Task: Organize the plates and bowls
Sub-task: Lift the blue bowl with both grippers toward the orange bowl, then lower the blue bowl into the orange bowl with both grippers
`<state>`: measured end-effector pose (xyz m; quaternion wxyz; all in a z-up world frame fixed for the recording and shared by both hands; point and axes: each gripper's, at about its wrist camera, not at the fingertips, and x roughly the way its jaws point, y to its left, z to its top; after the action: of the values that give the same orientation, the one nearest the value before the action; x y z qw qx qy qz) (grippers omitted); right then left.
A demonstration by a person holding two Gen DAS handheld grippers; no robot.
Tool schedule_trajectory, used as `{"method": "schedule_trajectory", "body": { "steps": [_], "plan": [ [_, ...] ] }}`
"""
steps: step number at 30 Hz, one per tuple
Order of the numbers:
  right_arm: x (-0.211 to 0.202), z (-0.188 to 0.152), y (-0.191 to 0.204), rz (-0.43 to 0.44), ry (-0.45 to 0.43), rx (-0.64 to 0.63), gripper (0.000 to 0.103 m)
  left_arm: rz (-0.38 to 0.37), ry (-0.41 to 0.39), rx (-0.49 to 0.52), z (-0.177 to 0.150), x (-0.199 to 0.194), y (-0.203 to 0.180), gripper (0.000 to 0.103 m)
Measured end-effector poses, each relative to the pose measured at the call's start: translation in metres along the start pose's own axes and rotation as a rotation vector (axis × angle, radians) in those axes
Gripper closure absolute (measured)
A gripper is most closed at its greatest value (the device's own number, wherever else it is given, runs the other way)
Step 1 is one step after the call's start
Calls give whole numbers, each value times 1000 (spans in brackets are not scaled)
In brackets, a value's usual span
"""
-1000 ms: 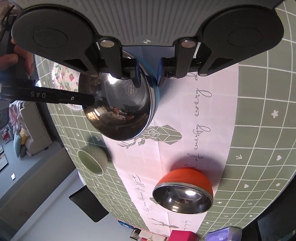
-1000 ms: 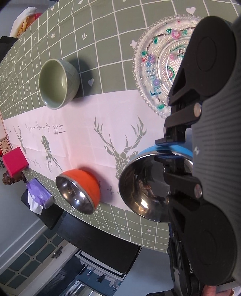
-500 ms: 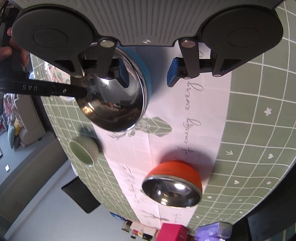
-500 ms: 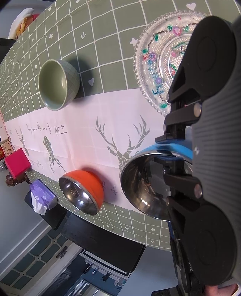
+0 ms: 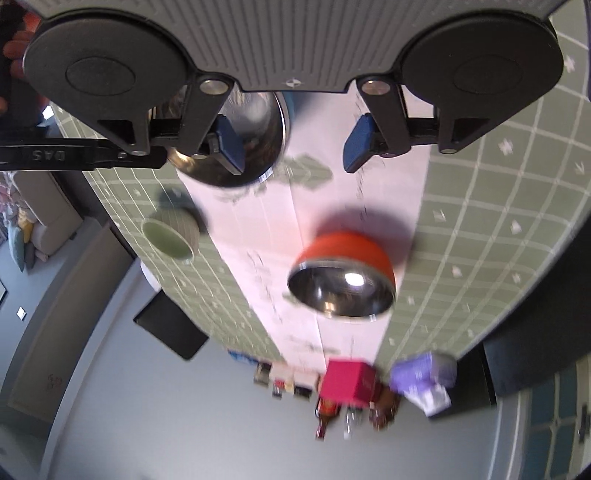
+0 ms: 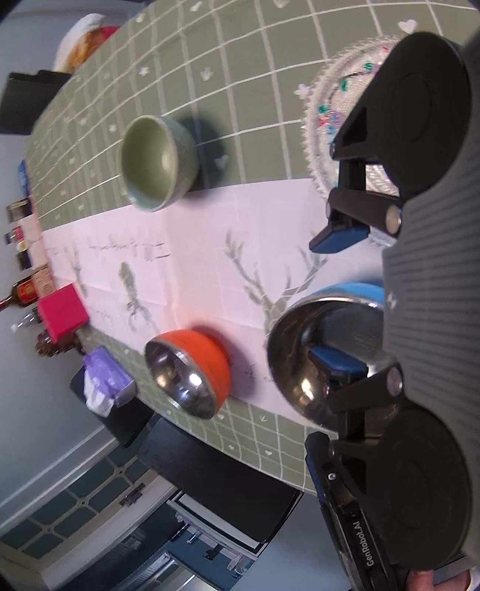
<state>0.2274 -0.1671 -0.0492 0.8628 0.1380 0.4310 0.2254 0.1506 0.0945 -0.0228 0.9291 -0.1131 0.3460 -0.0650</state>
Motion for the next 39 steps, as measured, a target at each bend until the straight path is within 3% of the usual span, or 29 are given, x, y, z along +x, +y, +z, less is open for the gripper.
{"method": "schedule_trajectory", "body": {
  "steps": [3,6,14,22,31,39],
  "plan": [
    [-9,2,10,-17,-81,-55,28,22,-19,42,5,2,-1,28],
    [-12,5,18,-30,-133,-89,25,50,-7,55,16,7,3,28],
    [10,31,36,-6,-80,-67,23,33,-14,66,52,22,27,28],
    [51,70,62,-15,57,-46,27,-5,-70,0,86,42,55,28],
    [100,107,67,-42,160,59,41,45,10,-76,101,91,82,31],
    [142,128,64,-108,219,106,58,19,89,-183,108,119,103,37]
  ]
}}
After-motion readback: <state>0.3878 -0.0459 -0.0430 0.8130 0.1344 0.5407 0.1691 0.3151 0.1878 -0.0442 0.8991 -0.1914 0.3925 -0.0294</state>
